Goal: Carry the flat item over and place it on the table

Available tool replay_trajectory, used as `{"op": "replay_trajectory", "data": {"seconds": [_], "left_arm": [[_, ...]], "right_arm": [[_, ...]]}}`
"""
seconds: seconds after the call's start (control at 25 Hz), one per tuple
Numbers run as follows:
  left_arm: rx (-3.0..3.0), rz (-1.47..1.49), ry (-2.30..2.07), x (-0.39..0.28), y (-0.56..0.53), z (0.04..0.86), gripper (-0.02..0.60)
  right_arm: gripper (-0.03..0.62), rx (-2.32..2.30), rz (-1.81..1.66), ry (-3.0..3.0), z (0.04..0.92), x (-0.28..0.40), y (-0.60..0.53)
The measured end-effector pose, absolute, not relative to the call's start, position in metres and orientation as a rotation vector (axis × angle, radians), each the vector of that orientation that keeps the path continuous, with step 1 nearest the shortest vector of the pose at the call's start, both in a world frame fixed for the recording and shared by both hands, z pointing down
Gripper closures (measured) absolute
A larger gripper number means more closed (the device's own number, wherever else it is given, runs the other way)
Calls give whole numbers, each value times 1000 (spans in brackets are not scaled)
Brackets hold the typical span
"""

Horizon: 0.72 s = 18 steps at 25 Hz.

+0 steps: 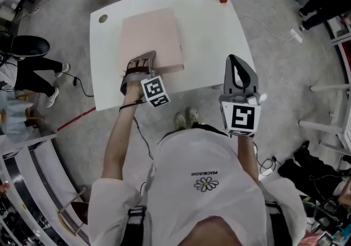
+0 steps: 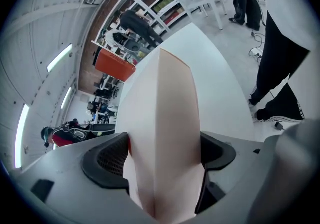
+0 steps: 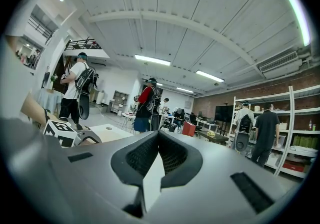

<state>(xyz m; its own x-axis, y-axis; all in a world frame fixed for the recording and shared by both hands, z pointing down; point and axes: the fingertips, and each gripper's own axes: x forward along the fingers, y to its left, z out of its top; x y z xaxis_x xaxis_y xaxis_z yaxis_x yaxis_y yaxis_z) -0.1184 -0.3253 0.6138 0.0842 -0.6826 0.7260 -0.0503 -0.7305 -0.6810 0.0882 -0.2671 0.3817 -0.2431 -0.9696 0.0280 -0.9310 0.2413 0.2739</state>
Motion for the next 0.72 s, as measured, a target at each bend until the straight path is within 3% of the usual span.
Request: {"op": "replay_trajectory", "data": {"seconds": [0.72], "left_arm": [[-1957,-1783,627,-117,-306,649,164]], "right_arm": [[583,1777,-304,-2300,383,84,-267]]}}
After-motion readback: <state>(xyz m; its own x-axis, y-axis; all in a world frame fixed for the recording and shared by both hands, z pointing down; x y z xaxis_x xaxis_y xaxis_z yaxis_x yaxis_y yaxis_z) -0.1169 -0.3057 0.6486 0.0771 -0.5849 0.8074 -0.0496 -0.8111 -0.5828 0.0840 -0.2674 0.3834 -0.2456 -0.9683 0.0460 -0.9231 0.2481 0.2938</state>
